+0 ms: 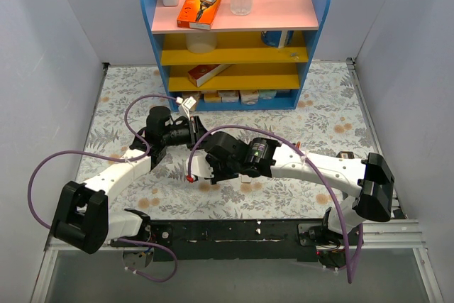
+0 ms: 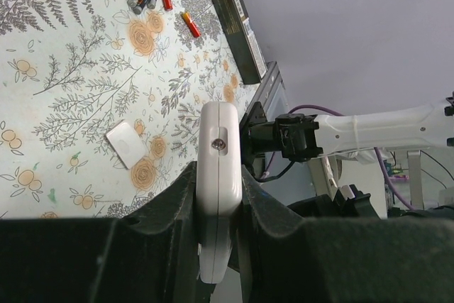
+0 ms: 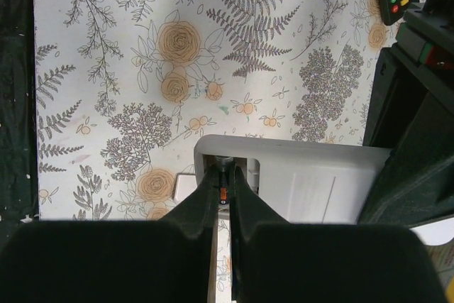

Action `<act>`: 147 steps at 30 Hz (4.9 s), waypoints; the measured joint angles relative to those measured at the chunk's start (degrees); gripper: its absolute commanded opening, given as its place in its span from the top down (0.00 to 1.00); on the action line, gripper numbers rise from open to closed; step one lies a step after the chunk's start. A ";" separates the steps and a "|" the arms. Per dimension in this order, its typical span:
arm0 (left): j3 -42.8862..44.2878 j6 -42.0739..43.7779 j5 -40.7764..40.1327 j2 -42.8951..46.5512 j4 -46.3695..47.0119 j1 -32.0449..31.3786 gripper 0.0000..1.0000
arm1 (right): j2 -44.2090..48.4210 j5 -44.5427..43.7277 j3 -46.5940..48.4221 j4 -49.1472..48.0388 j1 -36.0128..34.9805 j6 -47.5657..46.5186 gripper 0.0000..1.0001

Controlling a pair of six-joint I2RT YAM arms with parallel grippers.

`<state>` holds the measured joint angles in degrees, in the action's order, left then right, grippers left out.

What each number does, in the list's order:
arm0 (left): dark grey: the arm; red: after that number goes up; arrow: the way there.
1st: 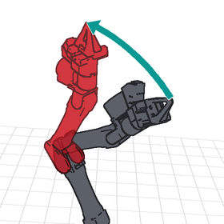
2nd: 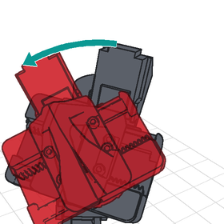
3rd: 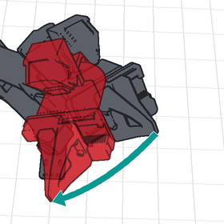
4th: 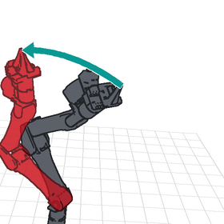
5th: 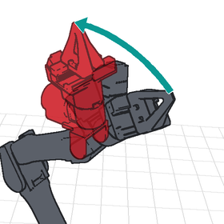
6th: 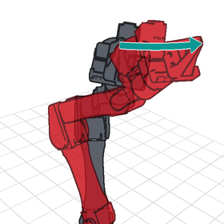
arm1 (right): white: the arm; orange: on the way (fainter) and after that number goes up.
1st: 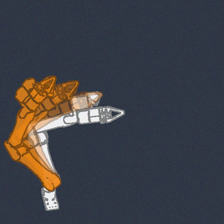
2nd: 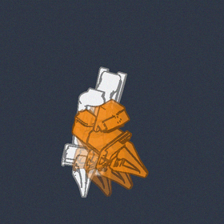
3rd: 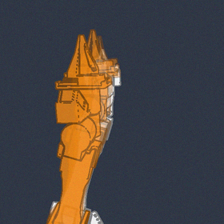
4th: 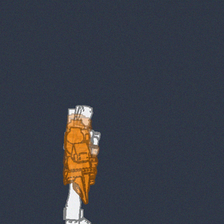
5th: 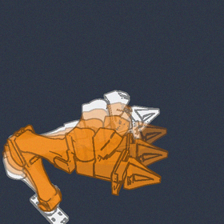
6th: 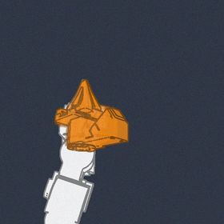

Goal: Load the batteries into the remote control

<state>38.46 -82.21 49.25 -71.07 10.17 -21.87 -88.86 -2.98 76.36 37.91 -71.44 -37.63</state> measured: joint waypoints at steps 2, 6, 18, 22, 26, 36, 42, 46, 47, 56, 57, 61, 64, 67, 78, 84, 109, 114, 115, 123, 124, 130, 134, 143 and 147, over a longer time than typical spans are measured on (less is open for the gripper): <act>0.00 0.24 0.28 0.00 0.20 0.00 1.00 | 0.00 -0.07 0.20 0.11 -0.07 0.35 0.96; -0.02 0.79 0.94 0.15 0.52 0.00 1.00 | 0.00 -0.37 0.72 0.70 -0.28 1.40 0.91; -1.55 4.44 1.18 3.54 -0.35 0.00 1.00 | 0.00 -0.44 1.22 1.05 -1.25 3.96 0.72; -2.12 5.55 0.85 3.65 -0.83 0.02 1.00 | 0.00 -0.02 1.22 2.23 -1.31 4.87 0.72; -2.49 5.73 0.39 3.91 -0.79 0.07 1.00 | 0.00 0.70 1.22 4.11 -1.33 5.95 0.69; -3.41 2.19 -1.73 4.33 1.77 0.15 1.00 | 0.63 1.60 0.94 4.52 -1.33 7.48 0.53; -3.41 -1.49 -2.19 4.33 2.54 0.17 1.00 | 4.79 1.29 -1.55 -0.17 -1.31 7.69 0.48; -3.30 -3.89 -2.43 4.22 2.25 0.17 1.00 | 6.86 1.66 -2.84 -2.62 -0.92 7.69 0.48; -3.04 -4.50 -2.45 4.07 1.90 0.17 1.00 | 7.39 1.68 -3.54 -3.43 -0.76 7.67 0.48; -0.26 -7.48 -2.45 3.43 0.44 0.17 1.00 | 9.99 3.65 -7.56 -6.64 1.09 6.73 0.48; -0.09 -7.69 -2.38 3.34 0.42 0.17 1.00 | 9.99 3.72 -7.56 -6.80 1.20 6.56 0.48; -0.02 -8.87 -2.19 3.02 0.50 0.17 1.00 | 9.99 4.04 -7.56 -6.84 1.29 5.95 0.52; -0.02 -9.55 -2.08 2.89 0.44 0.17 1.00 | 9.99 4.09 -7.54 -6.93 1.31 5.64 0.56; -0.02 -10.23 -1.90 2.73 0.42 0.17 1.00 | 9.99 4.17 -7.45 -7.08 1.38 5.31 0.60; -0.02 -14.14 -1.68 0.98 0.61 0.20 1.00 | 9.18 5.05 -6.32 -6.84 1.81 4.02 0.71; -0.02 -14.49 -1.62 0.98 0.48 0.39 1.00 | 8.83 5.97 -5.84 -6.43 1.86 2.67 0.81; -21.88 -6.47 -14.12 16.87 14.75 0.52 1.00 | 14.08 10.60 -4.09 -9.73 11.65 22.01 0.06; -25.99 -5.68 -17.86 23.65 16.44 0.55 1.00 | 17.31 8.13 -4.50 -10.01 21.57 31.23 0.07; -26.32 -5.55 -18.47 24.81 16.63 0.55 1.00 | 17.31 7.52 -4.66 -9.77 23.69 33.03 0.08; -26.75 -4.35 -20.15 27.78 16.48 0.55 1.00 | 10.51 2.54 -5.75 -4.17 37.05 42.66 0.28; -26.75 -4.20 -20.20 27.93 16.28 0.55 1.00 | 9.57 1.99 -6.29 -3.50 38.53 43.69 0.30; -26.75 -2.34 -20.59 29.24 13.35 0.50 1.00 | 4.44 0.59 -9.97 -1.51 46.29 49.37 0.48; -26.73 -0.90 -21.44 30.14 11.34 0.24 1.00 | 0.48 -0.11 -11.54 -1.97 49.35 52.41 0.54; -26.73 1.70 -23.30 31.78 7.96 -1.31 1.00 | -5.46 -0.74 -13.16 -4.57 51.95 54.62 0.64; -26.73 2.16 -23.67 32.06 7.15 -1.53 1.00 | -6.84 -1.53 -13.16 -6.14 52.39 54.38 0.69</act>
<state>11.73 -80.05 25.58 -39.00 17.32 -23.40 -95.70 -4.51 63.20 31.77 -19.05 16.75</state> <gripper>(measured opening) 0.197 0.333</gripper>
